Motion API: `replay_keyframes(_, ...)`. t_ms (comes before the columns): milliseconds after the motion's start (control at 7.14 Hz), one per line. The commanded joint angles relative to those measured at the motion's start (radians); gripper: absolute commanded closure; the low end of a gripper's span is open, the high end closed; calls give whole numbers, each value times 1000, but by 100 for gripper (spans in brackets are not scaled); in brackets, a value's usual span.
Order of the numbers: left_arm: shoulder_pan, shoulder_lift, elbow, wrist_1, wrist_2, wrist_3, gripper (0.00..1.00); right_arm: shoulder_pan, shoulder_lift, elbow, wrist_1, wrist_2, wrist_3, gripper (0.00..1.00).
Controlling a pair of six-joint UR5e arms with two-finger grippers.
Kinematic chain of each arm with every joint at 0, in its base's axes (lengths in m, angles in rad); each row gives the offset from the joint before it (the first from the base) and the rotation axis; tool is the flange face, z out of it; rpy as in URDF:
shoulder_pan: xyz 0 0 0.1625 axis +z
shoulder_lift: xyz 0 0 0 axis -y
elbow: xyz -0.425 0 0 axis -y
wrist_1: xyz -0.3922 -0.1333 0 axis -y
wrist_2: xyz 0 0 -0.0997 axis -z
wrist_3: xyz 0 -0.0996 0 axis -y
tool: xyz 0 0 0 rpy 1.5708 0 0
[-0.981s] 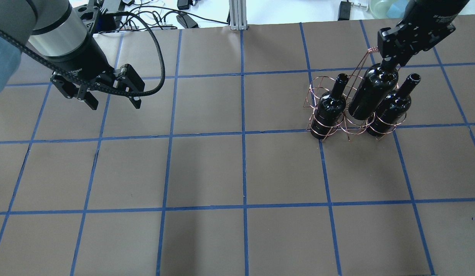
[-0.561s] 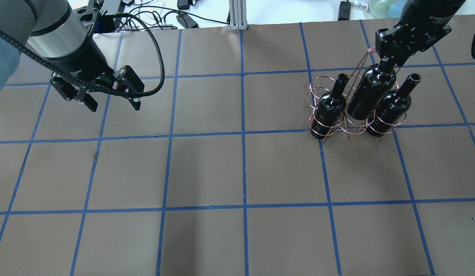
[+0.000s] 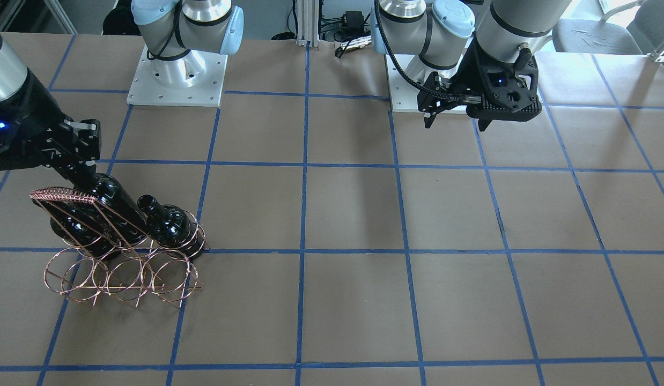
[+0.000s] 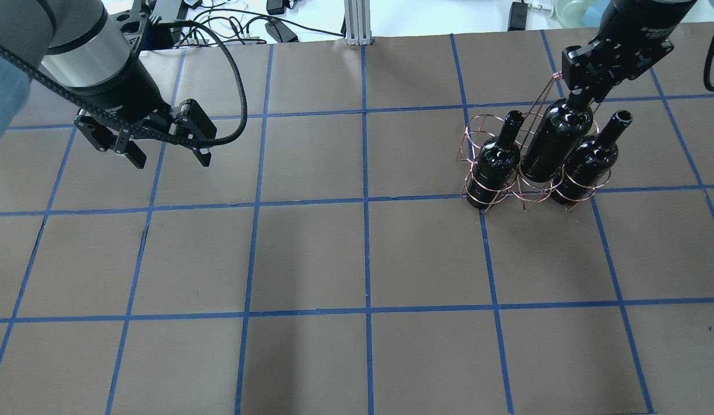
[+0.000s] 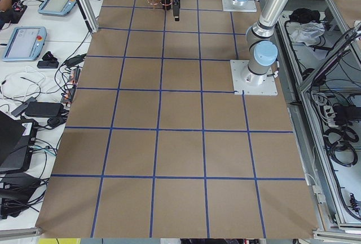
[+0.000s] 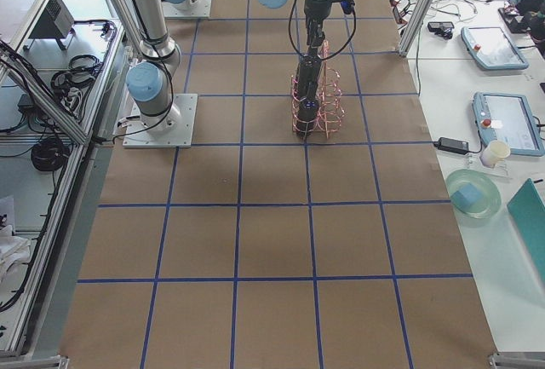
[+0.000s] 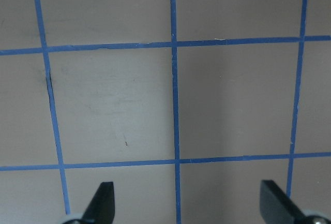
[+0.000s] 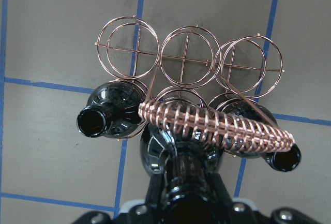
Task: Place wine into wine basket
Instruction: 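Lower the held bottle down into the middle slot with the right gripper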
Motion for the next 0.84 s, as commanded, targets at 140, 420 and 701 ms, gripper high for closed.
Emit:
replay_keyframes(140,0,0,0,-9,1,0,0,-1,1,77,-92,-8,0,100)
replay_keyframes(420,0,0,0,-11,1,0,0,-1,27,109,-143,-8,4,100)
replay_keyframes(701,0,1,0,-16,1,0,0,-3,40,126,-171,-8,6,100)
